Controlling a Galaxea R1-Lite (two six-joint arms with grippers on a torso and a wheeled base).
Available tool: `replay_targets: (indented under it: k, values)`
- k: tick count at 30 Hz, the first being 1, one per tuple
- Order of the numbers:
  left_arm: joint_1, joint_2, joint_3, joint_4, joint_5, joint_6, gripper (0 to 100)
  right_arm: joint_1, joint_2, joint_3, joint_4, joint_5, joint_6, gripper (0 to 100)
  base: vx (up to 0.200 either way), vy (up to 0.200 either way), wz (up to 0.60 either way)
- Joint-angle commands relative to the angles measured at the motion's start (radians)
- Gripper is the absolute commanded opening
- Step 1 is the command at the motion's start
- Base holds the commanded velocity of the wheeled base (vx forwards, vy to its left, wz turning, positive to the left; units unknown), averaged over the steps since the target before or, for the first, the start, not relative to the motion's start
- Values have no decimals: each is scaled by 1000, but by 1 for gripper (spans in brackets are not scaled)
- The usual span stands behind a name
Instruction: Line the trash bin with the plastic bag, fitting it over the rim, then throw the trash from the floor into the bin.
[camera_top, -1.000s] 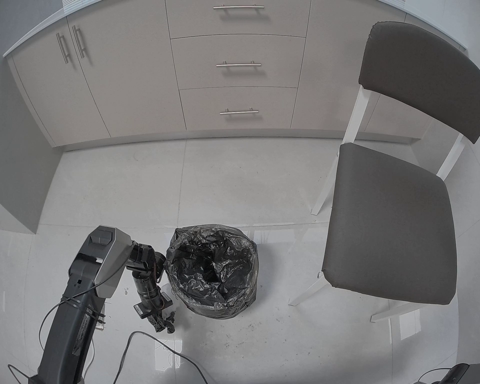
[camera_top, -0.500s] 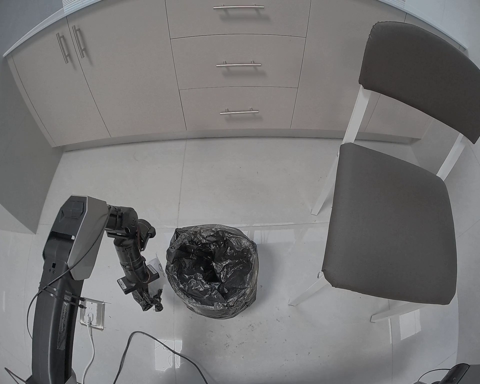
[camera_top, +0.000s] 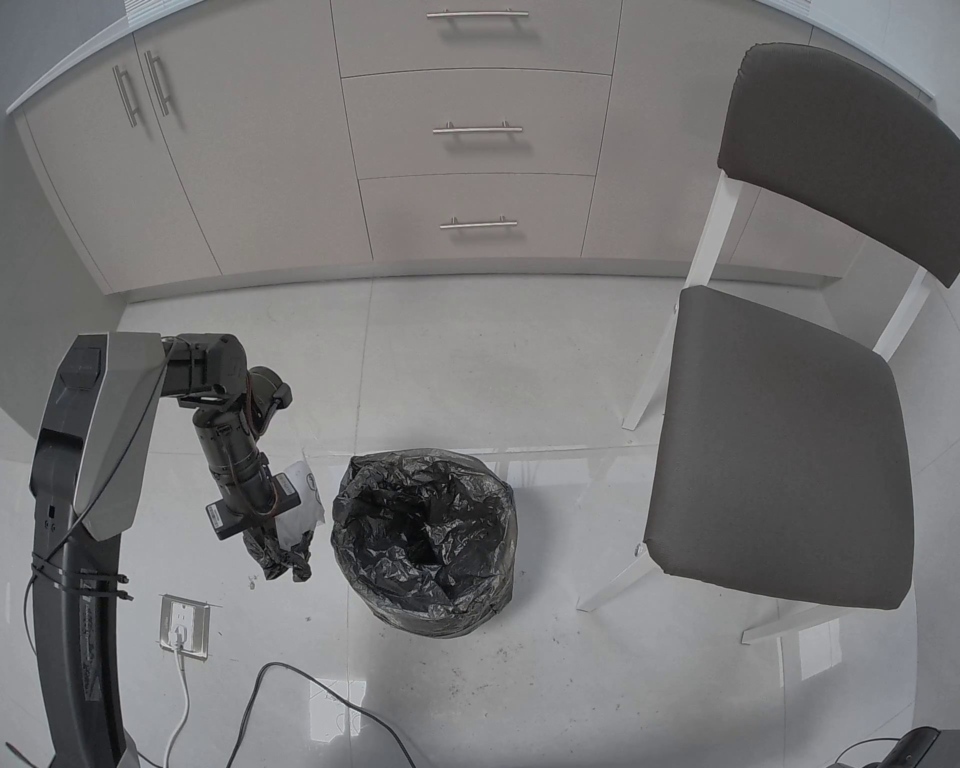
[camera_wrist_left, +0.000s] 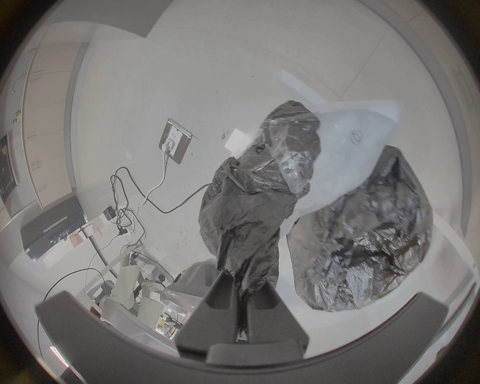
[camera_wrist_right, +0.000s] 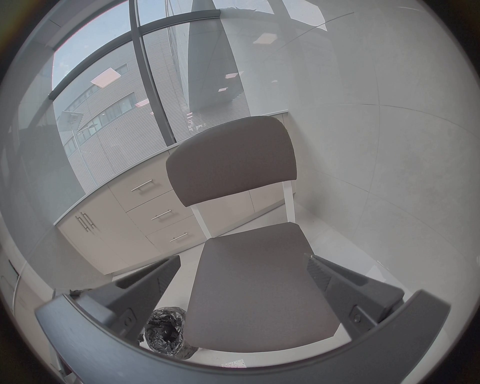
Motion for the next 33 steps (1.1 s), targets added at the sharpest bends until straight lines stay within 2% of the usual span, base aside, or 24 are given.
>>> replay_targets:
  k: [1,7,9,14,16,17,20,23,33]
  values:
    - [-28,-94,0,19,-3,9,0,-1,-27,10,5,0,-28,100,0,0,0]
    - [-94,-148,0,58,-8,93,0,-28,-50,36,4,0,-77,100,0,0,0]
    - [-152,-171,0,55,-8,132,0,-28,-58,44,2,1,-85,100,0,0,0]
    - [-267,-180,0,4,-2,207,0,-30,-64,45,2,1,-85,100,0,0,0]
    - [-280,-182,0,-7,0,213,0,-32,-65,45,2,1,-85,100,0,0,0]
    - [-320,-188,0,-42,0,227,0,-42,-67,45,2,3,-85,100,0,0,0]
    - [-363,-196,0,-60,0,253,0,-44,-73,50,4,3,-85,100,0,0,0]
    - [-390,-194,0,-71,3,274,0,-44,-76,55,2,3,-83,100,0,0,0]
    - [-412,-183,0,-82,5,273,0,-42,-90,65,4,3,-82,100,0,0,0]
